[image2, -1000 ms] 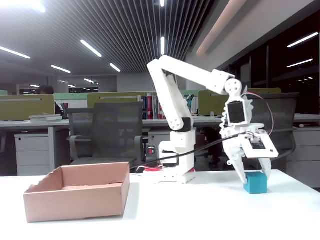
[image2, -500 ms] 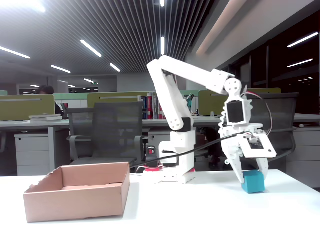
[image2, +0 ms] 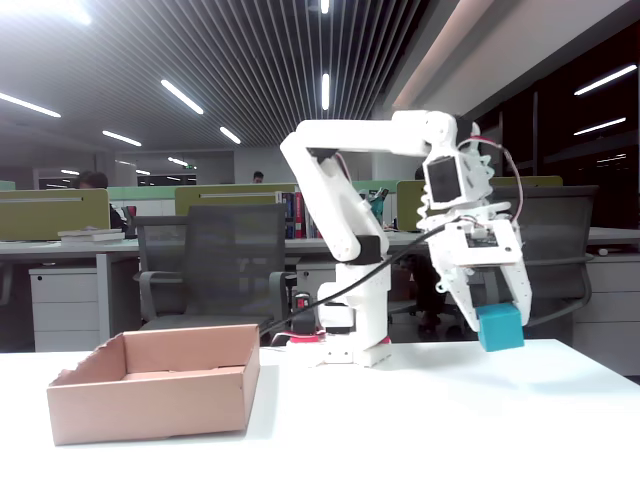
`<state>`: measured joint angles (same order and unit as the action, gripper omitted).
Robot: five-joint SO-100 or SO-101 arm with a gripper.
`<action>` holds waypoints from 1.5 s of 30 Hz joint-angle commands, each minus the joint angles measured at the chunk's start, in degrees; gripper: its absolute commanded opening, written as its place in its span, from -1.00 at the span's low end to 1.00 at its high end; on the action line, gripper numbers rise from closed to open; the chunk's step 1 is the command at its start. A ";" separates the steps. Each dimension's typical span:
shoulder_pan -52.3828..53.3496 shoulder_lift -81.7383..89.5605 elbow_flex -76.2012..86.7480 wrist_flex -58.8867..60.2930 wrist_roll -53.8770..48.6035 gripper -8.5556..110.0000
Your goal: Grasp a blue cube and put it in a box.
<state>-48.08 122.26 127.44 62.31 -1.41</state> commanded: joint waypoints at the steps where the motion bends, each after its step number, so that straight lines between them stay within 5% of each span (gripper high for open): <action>1: 1.05 2.55 -4.39 1.05 -0.88 -0.58; 45: 53.70 7.03 -11.95 13.01 -26.46 -0.60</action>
<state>3.78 129.20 117.86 75.06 -27.25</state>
